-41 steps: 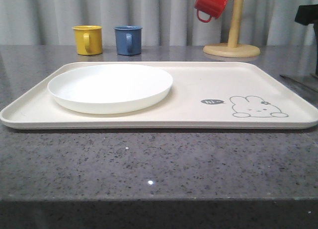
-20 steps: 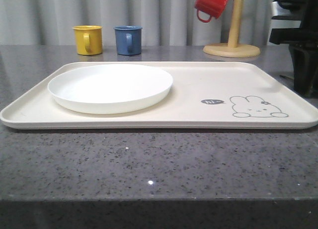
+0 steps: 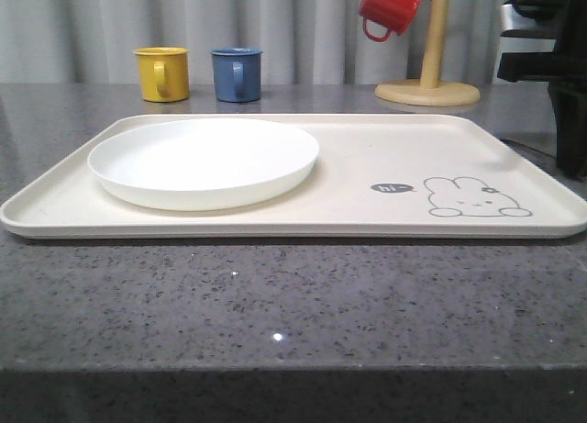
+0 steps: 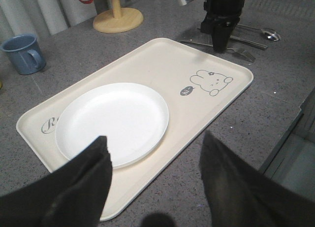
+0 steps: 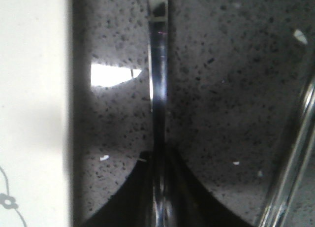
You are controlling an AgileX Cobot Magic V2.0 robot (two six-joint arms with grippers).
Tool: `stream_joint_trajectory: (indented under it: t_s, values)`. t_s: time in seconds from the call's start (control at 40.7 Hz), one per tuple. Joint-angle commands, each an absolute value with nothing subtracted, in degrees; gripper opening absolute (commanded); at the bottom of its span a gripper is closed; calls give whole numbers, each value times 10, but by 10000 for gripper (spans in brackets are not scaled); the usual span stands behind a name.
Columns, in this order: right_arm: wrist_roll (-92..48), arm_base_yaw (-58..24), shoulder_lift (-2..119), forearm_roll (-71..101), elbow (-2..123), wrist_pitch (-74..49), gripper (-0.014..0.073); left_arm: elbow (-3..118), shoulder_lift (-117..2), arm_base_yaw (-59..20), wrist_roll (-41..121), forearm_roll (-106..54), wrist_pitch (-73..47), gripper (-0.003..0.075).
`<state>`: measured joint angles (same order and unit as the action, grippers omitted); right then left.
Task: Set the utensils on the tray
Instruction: 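Grasp the fork with the right gripper and carry it onto the tray, then lower the fork beside the plate, release, and lift the right gripper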
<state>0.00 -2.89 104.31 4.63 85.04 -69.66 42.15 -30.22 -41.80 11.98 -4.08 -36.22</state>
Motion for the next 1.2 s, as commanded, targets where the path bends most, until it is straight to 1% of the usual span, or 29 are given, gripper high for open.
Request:
stream_joint_trajectory:
  t_s: [0.0, 0.123, 0.295, 0.491, 0.639, 0.737, 0.958, 1.179]
  values:
    - [0, -28, 1019, 47, 868, -714, 24, 436, -304, -422, 113, -49, -317, 391]
    - [-6, -28, 1017, 35, 876, -716, 24, 436, -304, -422, 113, -49, -317, 391]
    - [33, -44, 981, 46, 910, -726, 24, 436, -304, -422, 113, -49, -317, 391]
    - [83, -139, 971, 48, 952, -758, 24, 436, -304, -422, 113, -49, -317, 391]
    - [153, -219, 995, 36, 982, -764, 24, 436, -304, -422, 113, -49, -317, 391]
    - [207, -254, 1015, 30, 994, -764, 24, 436, -304, -422, 113, -49, -317, 391]
    - [343, -267, 1059, 12, 996, -764, 25, 436, -304, -422, 113, -49, -317, 391]
    - [356, -267, 1086, 28, 996, -755, 26, 436, -304, -422, 113, -49, -317, 391]
